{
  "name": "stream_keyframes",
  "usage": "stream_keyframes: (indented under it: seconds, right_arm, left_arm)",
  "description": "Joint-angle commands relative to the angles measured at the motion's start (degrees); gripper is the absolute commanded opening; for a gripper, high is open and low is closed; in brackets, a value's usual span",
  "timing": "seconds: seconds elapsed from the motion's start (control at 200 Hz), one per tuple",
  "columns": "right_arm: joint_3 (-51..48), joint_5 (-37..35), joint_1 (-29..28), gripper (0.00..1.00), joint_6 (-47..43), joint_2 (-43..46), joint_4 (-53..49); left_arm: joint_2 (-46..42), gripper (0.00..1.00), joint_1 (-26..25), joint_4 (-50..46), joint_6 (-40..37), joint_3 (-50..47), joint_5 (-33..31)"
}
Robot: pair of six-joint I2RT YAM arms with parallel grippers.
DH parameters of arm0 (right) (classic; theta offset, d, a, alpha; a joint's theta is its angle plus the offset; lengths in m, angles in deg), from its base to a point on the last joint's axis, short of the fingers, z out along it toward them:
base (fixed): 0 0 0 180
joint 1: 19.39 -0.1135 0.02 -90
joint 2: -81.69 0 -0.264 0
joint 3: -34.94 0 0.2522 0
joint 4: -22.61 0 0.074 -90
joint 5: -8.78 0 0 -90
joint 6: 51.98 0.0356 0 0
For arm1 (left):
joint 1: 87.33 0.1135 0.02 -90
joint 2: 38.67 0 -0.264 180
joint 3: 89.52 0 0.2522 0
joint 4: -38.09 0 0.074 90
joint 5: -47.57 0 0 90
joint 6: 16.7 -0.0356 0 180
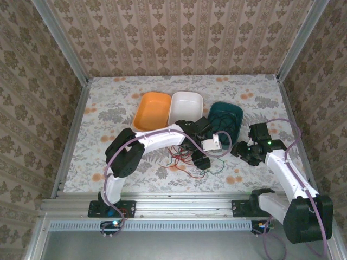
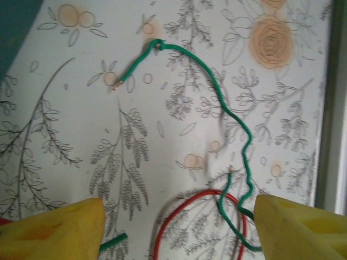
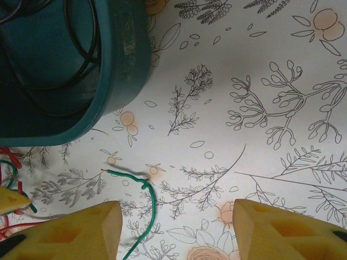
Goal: Untangle the cables
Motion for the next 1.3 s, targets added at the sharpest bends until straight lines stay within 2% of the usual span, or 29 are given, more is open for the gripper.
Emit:
stream_keyframes:
  seconds: [0.0, 0.23, 0.355, 0.405, 0.435, 0.495, 0.57, 0.64, 0.915, 1.15, 1.215, 1.295]
  right_arm:
    - [1.13, 0.46, 0.31, 0.58, -1.21, -0.04, -2.05]
    - [1.13, 0.54, 0.48, 0.58, -1.66, 0.38, -1.84]
    - [1.04, 0.64, 0.70, 0.58, -1.74, 0.69, -1.27]
    - [1.13, 0.55, 0.75, 0.58, -1.81, 0.69, -1.22]
    - [1.26, 0.55, 0.75, 0.58, -1.86, 0.69, -1.22]
    - [1.26, 0.93, 0.75, 0.58, -2.01, 1.07, -1.14]
    - [0.64, 2.37, 0.75, 0.57, -2.28, 2.00, -0.38]
    - [-0.20, 4.64, 0.28, 0.55, -2.04, 3.19, 0.97]
    - [-4.51, 21.09, -4.38, 0.55, 2.91, 9.04, 13.26]
    - [-3.16, 23.48, -7.63, 0.52, 7.97, 9.29, 23.77]
    - [-2.26, 23.11, -8.10, 0.48, 8.51, 7.83, 25.09]
    - [-1.32, 22.40, -8.34, 0.34, 8.88, 5.50, 26.70]
  left_arm:
    - [1.83, 0.76, -0.14, -7.09, -3.33, 3.35, 4.64]
    - [4.44, 0.76, -1.31, -9.42, -1.81, 3.84, 3.83]
    - [6.91, 0.73, -3.26, -11.59, -2.64, 5.40, -2.35]
    - [8.84, 0.66, -4.26, -13.84, -3.15, 7.01, -3.99]
    - [9.70, 0.59, -4.66, -14.49, -3.01, 7.66, -5.18]
    - [10.04, 0.35, -4.86, -14.09, -2.15, 7.46, -5.62]
    - [7.84, 0.14, -4.72, -10.94, -0.79, 5.47, -4.91]
    - [4.47, 0.04, -4.26, -6.64, 0.04, 2.73, -4.06]
    - [-6.39, 0.02, 1.71, 0.04, 3.28, -1.57, 5.17]
    - [-9.34, 0.00, 2.92, 2.04, 5.59, -3.30, 9.79]
    - [-9.69, 0.00, 3.15, 3.00, 6.12, -4.12, 10.54]
    - [-10.17, 0.00, 3.33, 4.28, 6.87, -5.19, 12.81]
